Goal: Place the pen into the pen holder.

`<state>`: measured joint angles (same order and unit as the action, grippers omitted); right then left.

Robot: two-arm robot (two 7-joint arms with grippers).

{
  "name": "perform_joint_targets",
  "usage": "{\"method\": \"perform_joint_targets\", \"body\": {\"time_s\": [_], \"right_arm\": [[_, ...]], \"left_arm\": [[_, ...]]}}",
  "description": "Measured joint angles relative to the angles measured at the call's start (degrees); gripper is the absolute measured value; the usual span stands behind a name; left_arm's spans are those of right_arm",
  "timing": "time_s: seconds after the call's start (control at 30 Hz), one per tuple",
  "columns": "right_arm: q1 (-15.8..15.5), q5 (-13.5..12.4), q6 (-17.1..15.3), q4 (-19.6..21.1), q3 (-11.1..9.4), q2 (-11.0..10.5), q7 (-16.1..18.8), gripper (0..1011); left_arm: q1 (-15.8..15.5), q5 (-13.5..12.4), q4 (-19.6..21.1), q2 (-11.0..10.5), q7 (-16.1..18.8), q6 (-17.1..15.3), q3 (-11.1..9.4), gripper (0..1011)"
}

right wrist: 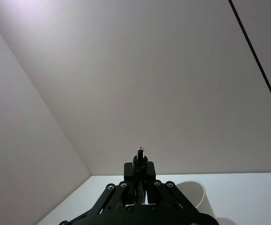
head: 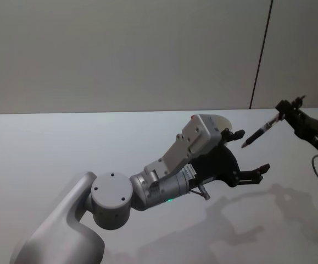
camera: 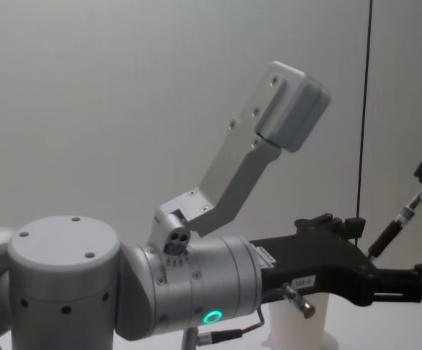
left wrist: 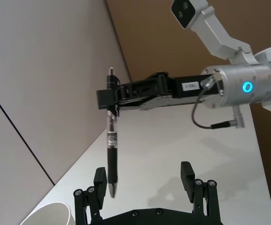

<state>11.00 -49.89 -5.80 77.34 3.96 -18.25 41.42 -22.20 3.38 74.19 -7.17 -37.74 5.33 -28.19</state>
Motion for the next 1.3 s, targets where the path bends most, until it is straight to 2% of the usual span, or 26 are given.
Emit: {"method": "perform_joint_targets", "body": {"time_s": [0.43, 0.67, 0.83, 1.07, 1.1, 1.3], "right_arm": [[6.91, 5.6, 1.68, -6.08, 0.77, 0.13, 1.94, 132], [11.51, 8.6, 2.91, -10.75, 1.55, 0.67, 3.29, 132], [15.4, 10.55, 3.47, -15.26, 2.34, 1.31, 5.01, 132], [18.63, 12.06, 3.71, -19.46, 3.12, 1.88, 7.07, 132], [20.47, 13.0, 3.94, -22.05, 3.64, 2.25, 8.4, 132], [23.78, 14.77, 4.89, -27.07, 4.84, 3.12, 10.32, 132]], "left_arm": [[0.0, 0.0, 0.0, 0.0, 0.0, 0.0, 0.0, 1004], [0.0, 0.0, 0.0, 0.0, 0.0, 0.0, 0.0, 1004], [0.0, 0.0, 0.0, 0.0, 0.0, 0.0, 0.0, 1004], [0.0, 0.0, 0.0, 0.0, 0.0, 0.0, 0.0, 1004], [0.0, 0.0, 0.0, 0.0, 0.0, 0.0, 0.0, 1004], [0.0, 0.0, 0.0, 0.0, 0.0, 0.0, 0.0, 1004]]}}
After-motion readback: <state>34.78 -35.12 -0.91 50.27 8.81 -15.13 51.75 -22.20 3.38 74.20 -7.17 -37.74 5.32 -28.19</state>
